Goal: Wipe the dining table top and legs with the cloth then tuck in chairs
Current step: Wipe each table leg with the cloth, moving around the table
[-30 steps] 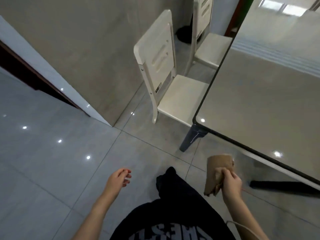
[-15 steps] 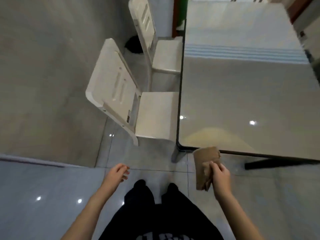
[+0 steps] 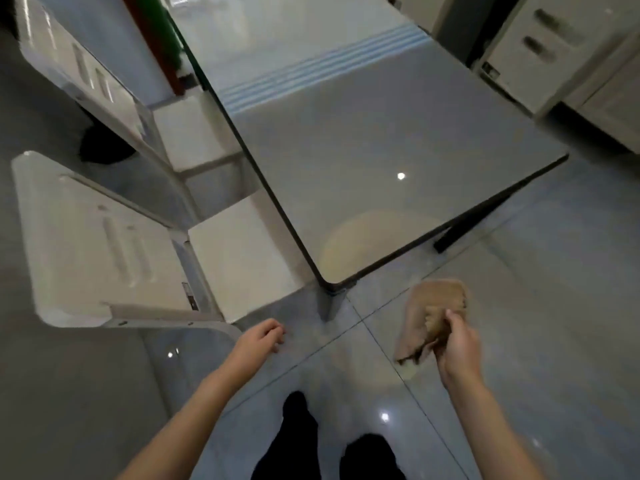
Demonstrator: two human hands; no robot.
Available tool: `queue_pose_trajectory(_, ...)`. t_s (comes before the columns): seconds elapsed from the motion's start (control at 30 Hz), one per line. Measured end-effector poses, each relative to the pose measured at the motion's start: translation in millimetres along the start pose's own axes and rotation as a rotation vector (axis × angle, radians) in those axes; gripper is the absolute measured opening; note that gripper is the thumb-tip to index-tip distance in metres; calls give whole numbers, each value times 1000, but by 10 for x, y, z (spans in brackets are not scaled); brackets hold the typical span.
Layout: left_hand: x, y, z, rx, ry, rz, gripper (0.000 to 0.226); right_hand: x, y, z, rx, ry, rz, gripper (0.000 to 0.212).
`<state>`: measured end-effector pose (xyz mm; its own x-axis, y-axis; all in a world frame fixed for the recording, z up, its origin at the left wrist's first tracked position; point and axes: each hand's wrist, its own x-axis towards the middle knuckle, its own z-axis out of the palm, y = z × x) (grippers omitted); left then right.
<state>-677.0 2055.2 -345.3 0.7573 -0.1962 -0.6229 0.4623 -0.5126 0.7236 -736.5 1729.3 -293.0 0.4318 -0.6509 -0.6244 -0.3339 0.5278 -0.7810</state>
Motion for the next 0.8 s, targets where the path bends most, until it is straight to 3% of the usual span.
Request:
queue_pose_trajectory(0.2, 674, -111, 515, -69, 79, 83, 16, 443, 419, 237, 43, -70, -8, 19)
queue_pose_trajectory(0.33, 1425, -246, 910, -156, 148, 278, 44, 851, 877, 518, 64, -220, -141, 34)
queue_pose_trajectory(0.43, 1931, -407, 1163, -296, 271, 461, 41, 1066, 1241, 811, 166, -377, -250, 39)
queue_pose_trajectory(0.53, 2303, -548, 1300, -496, 256, 671, 40, 1273, 1764, 1134, 36, -388, -582, 28)
queue_pose_trajectory(0.6, 2531, -626, 1376, -599, 218, 798, 32, 1454, 2058, 1340, -59, -322, -897, 51)
queue_pose_trajectory(0.67, 2776, -663, 1433, -607, 315, 869, 47, 1655, 2196, 1534, -6, -255, -1110, 57)
queue_pose_trajectory(0.73, 2987, -724, 1425, -604, 365, 964, 63, 1796, 2229, 1718, 40, -134, -1265, 63)
queue_pose_trajectory(0.8, 3083, -760, 1407, -593, 342, 1050, 61, 1844, 2204, 1861, 73, 18, -1392, 65)
